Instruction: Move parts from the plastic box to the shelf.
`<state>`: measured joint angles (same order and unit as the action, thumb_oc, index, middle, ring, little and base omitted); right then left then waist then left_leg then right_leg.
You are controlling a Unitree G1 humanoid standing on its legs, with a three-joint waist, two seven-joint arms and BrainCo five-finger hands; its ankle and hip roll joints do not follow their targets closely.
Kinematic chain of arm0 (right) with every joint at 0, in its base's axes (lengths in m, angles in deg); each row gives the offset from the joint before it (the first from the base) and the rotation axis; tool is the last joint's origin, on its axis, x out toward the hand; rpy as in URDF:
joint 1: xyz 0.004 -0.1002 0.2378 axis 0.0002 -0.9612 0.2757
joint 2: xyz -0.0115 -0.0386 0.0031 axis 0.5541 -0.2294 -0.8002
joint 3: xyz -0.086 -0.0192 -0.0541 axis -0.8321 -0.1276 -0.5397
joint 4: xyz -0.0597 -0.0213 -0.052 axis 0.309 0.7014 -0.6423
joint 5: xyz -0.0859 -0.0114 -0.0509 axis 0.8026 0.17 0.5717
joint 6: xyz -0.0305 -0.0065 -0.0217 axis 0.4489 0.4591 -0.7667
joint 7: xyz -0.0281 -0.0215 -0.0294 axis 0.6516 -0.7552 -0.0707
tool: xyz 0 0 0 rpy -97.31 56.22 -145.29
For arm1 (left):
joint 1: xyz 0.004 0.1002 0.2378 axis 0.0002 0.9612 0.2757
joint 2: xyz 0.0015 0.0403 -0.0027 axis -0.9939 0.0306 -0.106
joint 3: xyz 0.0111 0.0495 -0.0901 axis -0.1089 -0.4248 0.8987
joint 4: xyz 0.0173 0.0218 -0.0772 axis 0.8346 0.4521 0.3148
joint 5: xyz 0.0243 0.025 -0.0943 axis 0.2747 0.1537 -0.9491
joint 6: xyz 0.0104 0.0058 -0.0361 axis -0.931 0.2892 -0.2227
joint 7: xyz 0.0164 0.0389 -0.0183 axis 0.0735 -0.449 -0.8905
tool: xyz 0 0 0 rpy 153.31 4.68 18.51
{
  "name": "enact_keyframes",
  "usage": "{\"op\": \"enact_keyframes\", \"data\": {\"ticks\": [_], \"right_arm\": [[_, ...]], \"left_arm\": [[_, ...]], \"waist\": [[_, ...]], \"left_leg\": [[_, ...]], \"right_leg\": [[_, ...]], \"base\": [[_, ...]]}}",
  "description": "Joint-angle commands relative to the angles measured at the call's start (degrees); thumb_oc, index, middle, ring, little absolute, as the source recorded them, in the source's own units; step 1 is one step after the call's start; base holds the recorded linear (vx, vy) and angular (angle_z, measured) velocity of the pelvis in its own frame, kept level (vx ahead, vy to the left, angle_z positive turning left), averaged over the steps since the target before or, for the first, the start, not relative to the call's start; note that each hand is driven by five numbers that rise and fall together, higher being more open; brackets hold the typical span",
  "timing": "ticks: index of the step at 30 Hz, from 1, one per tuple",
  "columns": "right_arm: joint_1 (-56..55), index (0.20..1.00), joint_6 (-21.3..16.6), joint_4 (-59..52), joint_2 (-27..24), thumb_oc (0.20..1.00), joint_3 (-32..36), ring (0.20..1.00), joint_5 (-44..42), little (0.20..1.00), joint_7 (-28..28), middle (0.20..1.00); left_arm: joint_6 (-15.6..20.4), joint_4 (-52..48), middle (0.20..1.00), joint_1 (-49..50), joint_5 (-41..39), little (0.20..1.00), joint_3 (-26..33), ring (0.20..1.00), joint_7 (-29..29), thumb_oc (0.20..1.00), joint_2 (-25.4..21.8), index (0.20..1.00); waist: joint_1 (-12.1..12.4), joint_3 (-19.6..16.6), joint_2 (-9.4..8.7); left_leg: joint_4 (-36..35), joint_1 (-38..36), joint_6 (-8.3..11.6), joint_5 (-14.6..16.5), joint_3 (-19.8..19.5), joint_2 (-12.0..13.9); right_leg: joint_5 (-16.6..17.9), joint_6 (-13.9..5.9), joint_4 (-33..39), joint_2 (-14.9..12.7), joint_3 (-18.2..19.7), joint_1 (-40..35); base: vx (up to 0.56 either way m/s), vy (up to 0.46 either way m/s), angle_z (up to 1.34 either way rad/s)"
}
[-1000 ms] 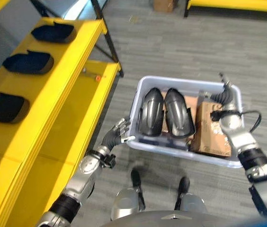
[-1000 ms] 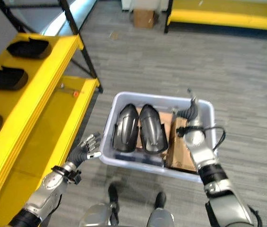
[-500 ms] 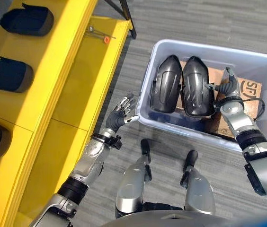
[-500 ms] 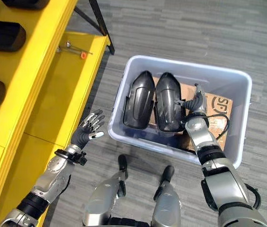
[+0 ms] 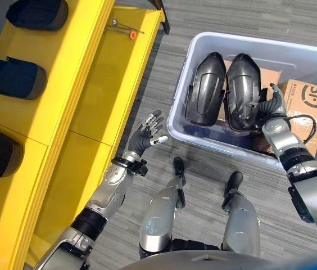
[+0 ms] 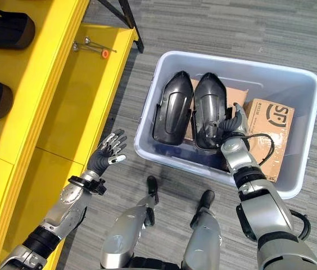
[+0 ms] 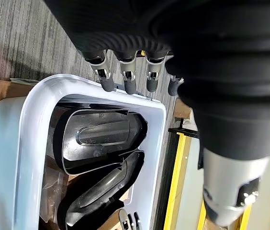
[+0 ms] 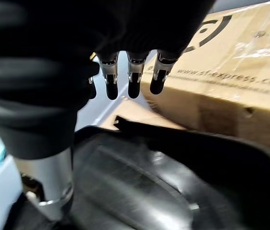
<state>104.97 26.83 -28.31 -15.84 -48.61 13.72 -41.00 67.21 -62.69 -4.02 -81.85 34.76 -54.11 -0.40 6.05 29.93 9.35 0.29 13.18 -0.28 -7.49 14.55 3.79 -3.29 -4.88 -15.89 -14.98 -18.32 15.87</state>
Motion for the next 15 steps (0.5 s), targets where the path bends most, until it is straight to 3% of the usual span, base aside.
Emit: {"op": "enact_keyframes", "data": {"ticks": [1, 15], "right_arm": [[5.02, 1.0, 0.01, 0.93, -2.63, 1.0, -2.44, 1.0, -2.26, 1.0, -1.89, 1.0], [6.28, 1.0, 0.47, 7.67, -3.26, 1.0, -3.78, 1.0, -1.48, 1.0, -1.11, 1.0]], "left_arm": [[2.96, -2.43, 1.0, -1.78, -0.06, 1.0, -1.41, 1.0, 0.52, 1.0, 0.04, 1.0], [3.51, -0.86, 1.0, -2.76, -0.11, 1.0, -3.55, 1.0, 1.08, 1.0, 0.51, 1.0]], "waist": [[1.42, -0.14, 1.57], [1.78, -0.14, 3.03]], "left_leg": [[1.17, 2.11, 3.44, -0.35, -2.87, 1.89], [2.32, 7.43, 3.39, -0.72, -2.28, 2.04]], "right_leg": [[0.54, 0.95, -5.28, 0.14, 0.05, 2.78], [0.51, 0.97, -7.5, 0.14, 0.86, 8.66]], "base": [[-0.04, 0.002, 0.11], [-0.01, -0.002, 0.01]]}}
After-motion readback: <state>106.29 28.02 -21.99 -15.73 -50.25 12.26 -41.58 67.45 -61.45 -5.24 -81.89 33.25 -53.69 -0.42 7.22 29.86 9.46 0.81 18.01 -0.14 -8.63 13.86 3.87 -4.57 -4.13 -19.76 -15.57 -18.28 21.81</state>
